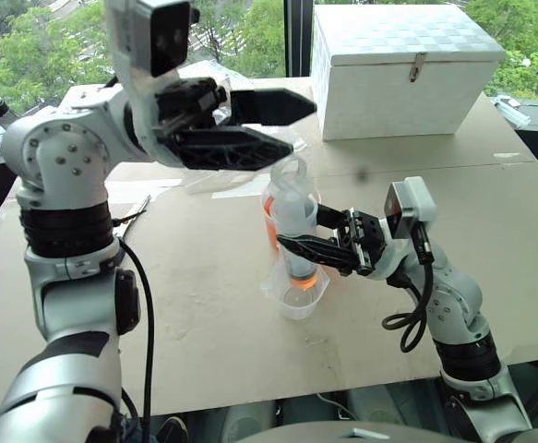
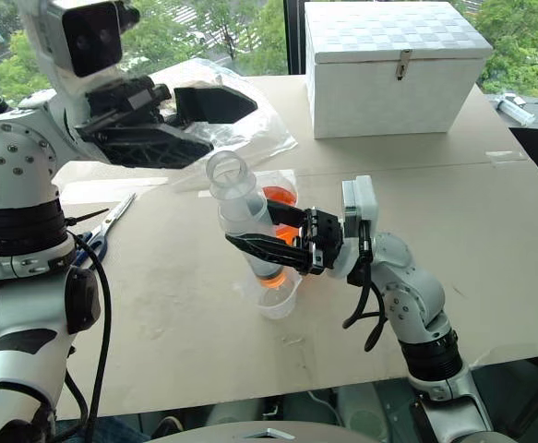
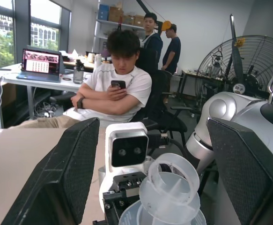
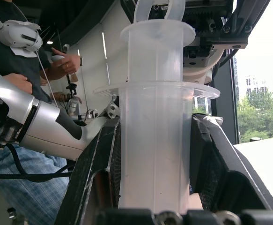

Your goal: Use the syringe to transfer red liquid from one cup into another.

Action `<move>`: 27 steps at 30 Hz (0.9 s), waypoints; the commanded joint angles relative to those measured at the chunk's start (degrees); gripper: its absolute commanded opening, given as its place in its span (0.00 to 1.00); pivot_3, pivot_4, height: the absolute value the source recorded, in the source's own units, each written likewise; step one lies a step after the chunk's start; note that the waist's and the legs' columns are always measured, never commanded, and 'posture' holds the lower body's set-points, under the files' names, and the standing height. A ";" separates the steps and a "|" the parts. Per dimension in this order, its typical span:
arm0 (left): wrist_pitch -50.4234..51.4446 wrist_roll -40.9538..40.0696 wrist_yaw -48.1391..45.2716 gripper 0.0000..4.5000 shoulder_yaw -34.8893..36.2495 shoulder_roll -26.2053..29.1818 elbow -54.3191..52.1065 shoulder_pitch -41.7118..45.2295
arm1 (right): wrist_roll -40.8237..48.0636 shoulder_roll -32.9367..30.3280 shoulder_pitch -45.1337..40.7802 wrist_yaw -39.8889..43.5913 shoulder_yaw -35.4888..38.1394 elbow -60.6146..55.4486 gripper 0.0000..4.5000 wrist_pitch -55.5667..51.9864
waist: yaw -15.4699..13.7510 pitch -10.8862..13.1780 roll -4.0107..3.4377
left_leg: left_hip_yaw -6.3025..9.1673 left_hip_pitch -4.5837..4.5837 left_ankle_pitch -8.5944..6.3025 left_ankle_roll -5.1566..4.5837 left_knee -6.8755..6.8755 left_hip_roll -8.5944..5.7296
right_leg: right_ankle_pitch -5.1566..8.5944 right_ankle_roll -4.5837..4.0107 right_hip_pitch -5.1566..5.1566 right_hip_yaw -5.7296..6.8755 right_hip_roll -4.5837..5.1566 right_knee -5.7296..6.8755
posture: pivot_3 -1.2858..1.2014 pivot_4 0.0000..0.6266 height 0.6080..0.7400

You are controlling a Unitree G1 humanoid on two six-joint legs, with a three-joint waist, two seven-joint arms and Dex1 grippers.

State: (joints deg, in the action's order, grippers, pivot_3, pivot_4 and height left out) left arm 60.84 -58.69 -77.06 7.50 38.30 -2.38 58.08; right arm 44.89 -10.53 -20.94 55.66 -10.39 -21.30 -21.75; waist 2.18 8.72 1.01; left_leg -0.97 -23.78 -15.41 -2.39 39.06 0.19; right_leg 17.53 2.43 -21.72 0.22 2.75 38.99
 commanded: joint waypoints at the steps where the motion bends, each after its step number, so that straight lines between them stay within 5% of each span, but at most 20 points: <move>1: 0.35 -1.43 0.36 0.82 -0.17 0.75 -3.26 -0.64 | 0.14 0.27 0.28 0.17 0.37 -1.02 0.33 1.22 | -0.02 0.00 0.00 | 0.00 0.00 0.00 0.00 0.00 0.00 | 0.00 0.00 0.00 0.00 0.00 0.00 | 0.52 0.24 1.00; 13: 1.91 -2.99 0.33 0.82 -1.91 2.09 -7.47 -4.59 | -1.02 1.01 1.17 -0.35 0.04 -0.87 0.33 1.39 | -0.07 0.00 0.00 | 0.00 0.00 0.00 0.00 0.00 0.00 | 0.00 0.00 0.00 -0.01 -0.01 0.00 | 0.52 0.24 1.00; 15: 2.14 -3.36 0.36 0.71 -2.08 2.31 -7.69 -4.81 | -1.19 1.16 1.12 -0.31 0.10 -0.75 0.33 1.41 | -0.08 0.00 0.00 | 0.00 0.00 0.00 0.00 0.00 0.00 | 0.00 0.00 0.00 -0.01 -0.01 0.00 | 0.52 0.24 1.00; 20: 1.81 -3.03 0.17 0.24 -2.89 2.90 -8.25 -5.80 | -1.43 1.42 0.85 -0.29 0.18 -0.34 0.33 1.65 | -0.08 0.00 0.00 | 0.00 0.01 0.00 0.00 0.00 0.00 | 0.00 0.00 0.00 -0.01 -0.01 0.00 | 0.52 0.24 1.00; 27: 0.20 -1.76 -0.53 0.20 -4.21 3.68 -8.85 -6.74 | -1.48 1.83 0.63 -0.25 0.30 -0.17 0.33 1.65 | -0.09 0.00 0.00 | 0.00 0.01 0.00 0.00 0.00 0.00 | 0.00 0.00 0.00 -0.01 -0.01 0.00 | 0.52 0.24 1.00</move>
State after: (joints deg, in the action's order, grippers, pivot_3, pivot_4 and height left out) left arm 61.76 -60.23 -76.10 3.91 41.16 -8.41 51.47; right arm 41.97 -9.74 -19.68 56.10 -11.48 -20.74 -21.34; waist 2.10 8.72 1.01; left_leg -0.97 -23.77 -15.41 -2.39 39.06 0.19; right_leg 17.53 2.43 -21.72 0.21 2.75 38.98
